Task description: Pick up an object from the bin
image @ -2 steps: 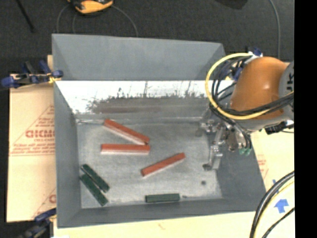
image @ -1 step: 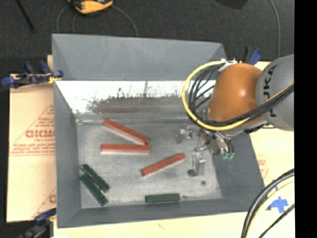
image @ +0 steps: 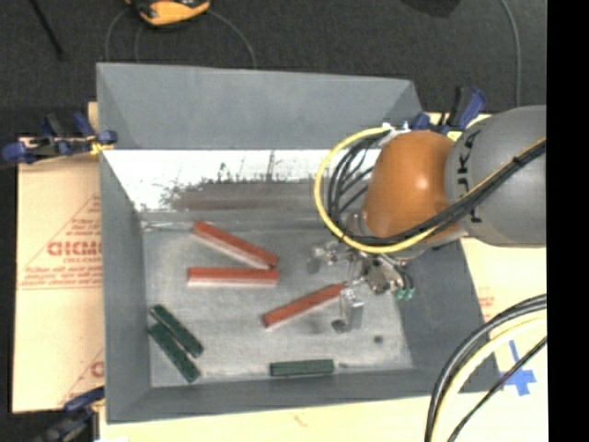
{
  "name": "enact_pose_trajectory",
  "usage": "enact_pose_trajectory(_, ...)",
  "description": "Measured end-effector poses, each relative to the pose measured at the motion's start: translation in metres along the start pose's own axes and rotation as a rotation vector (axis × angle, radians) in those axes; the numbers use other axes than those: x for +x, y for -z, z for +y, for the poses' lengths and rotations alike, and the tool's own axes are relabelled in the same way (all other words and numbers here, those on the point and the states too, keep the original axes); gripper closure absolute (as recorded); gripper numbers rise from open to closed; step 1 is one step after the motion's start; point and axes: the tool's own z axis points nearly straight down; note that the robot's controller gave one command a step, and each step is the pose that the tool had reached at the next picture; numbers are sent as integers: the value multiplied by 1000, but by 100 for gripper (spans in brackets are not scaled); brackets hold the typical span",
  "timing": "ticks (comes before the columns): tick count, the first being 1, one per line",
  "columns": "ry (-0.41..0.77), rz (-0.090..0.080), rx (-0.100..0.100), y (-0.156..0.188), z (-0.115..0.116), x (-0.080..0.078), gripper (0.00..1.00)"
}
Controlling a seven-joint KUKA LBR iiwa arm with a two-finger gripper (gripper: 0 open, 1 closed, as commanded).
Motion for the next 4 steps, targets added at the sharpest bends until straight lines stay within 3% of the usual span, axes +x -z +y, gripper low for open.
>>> enact_pose_trajectory(1,6,-6,-2,-47,34,-10,0)
enact_pose_trajectory(2,-46,-2,-3,-49,35,0,100)
enact_pose_trajectory(4,-44,1,-3,-45,35,1,100)
